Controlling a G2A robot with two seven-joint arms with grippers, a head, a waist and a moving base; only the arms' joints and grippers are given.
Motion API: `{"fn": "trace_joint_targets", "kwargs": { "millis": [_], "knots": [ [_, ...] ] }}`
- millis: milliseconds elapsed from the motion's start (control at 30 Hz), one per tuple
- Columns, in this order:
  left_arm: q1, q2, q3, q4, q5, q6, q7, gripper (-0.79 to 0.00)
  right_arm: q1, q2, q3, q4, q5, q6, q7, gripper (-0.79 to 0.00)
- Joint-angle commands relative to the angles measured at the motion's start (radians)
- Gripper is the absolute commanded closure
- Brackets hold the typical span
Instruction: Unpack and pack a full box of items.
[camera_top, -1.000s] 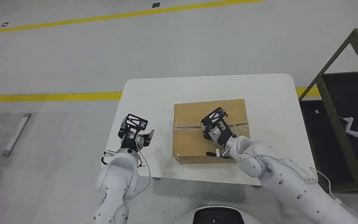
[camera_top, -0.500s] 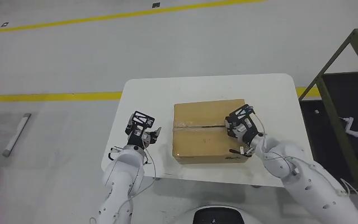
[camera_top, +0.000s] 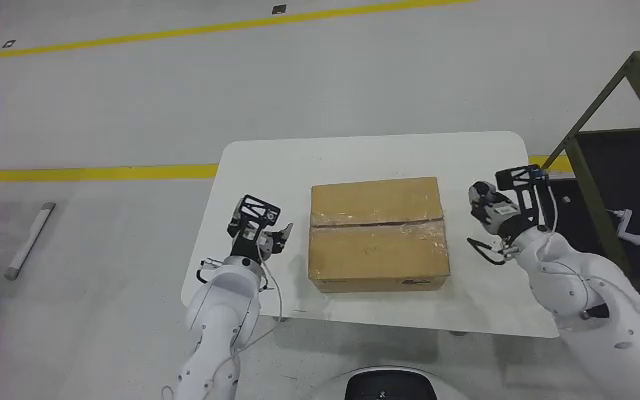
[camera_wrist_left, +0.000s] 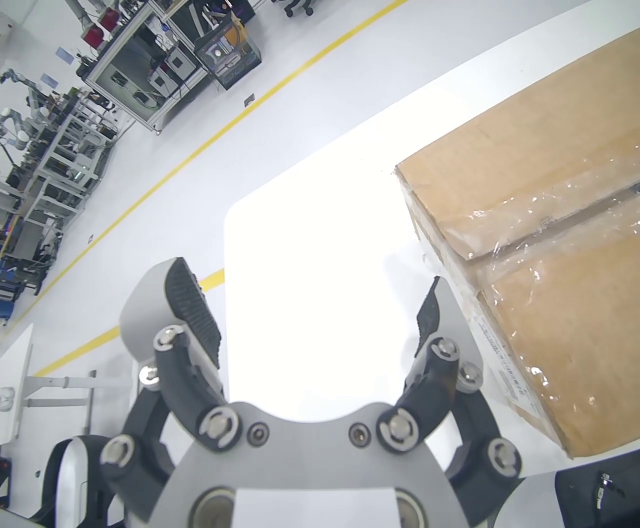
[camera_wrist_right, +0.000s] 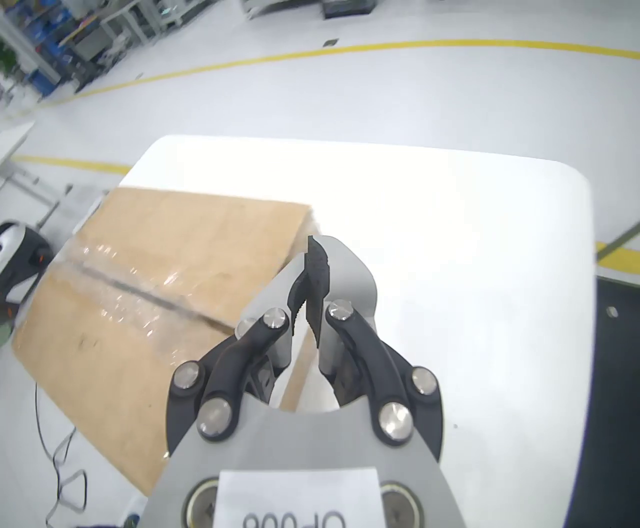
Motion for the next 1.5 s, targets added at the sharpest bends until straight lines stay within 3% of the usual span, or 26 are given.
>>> {"fn": "trace_joint_targets", "kwargs": {
  "millis": [0, 267, 433, 533, 633, 767, 967, 1167, 1200, 1233, 1267, 1367, 1400, 1467],
  "knots": [
    [0.004, 0.0, -0.001, -0.006, 0.0, 0.006, 0.006, -0.785, -0.053, 0.0, 0.023, 0.018, 0.004, -0.009, -0.05, 0.0],
    [0.012, 0.0, 0.007, -0.038, -0.01, 0.003, 0.065, -0.785, -0.097, -0.019, -0.128, 0.05, -0.013, -0.149, -0.132, 0.0],
    [0.027, 0.002, 0.01, -0.069, -0.002, -0.009, 0.125, -0.785, -0.057, -0.036, -0.234, 0.056, -0.08, -0.154, -0.178, 0.0],
    [0.042, 0.003, 0.014, -0.091, -0.008, -0.01, 0.167, -0.785, -0.05, -0.037, -0.222, 0.037, -0.112, -0.135, -0.196, 0.0],
    [0.06, 0.003, 0.022, -0.113, -0.023, -0.022, 0.208, -0.785, -0.072, -0.027, -0.136, -0.045, -0.143, -0.126, -0.191, 0.0],
    [0.085, 0.003, 0.032, -0.141, -0.056, -0.032, 0.229, -0.785, -0.167, -0.003, 0.061, -0.181, -0.215, -0.157, -0.153, 0.0],
    [0.107, 0.001, 0.064, -0.146, -0.073, -0.014, 0.222, -0.785, -0.357, 0.014, 0.353, -0.324, -0.222, -0.217, -0.073, 0.0],
    [0.119, -0.005, 0.093, -0.166, -0.1, 0.034, 0.171, -0.785, -0.578, 0.002, 0.561, -0.446, -0.16, -0.25, -0.083, 0.0],
    [0.124, -0.006, 0.093, -0.169, -0.111, 0.05, 0.146, -0.785, -0.608, -0.002, 0.583, -0.455, -0.128, -0.247, -0.079, -0.197],
    [0.128, -0.009, 0.093, -0.178, -0.146, 0.082, 0.106, -0.785, -0.629, -0.006, 0.601, -0.467, -0.078, -0.238, -0.077, -0.613],
    [0.125, -0.014, 0.091, -0.197, -0.195, 0.119, 0.084, -0.785, -0.629, -0.006, 0.601, -0.467, -0.078, -0.238, -0.077, -0.785],
    [0.113, -0.014, 0.091, -0.207, -0.18, 0.118, 0.05, -0.785, -0.629, -0.006, 0.601, -0.467, -0.078, -0.238, -0.077, -0.785],
    [0.114, -0.014, 0.091, -0.208, -0.218, 0.127, 0.049, -0.785, -0.631, -0.007, 0.602, -0.468, -0.06, -0.238, -0.077, -0.124],
    [0.112, -0.014, 0.091, -0.208, -0.194, 0.12, 0.047, -0.785, -0.629, -0.007, 0.601, -0.467, -0.077, -0.238, -0.077, -0.247]
  ]
}}
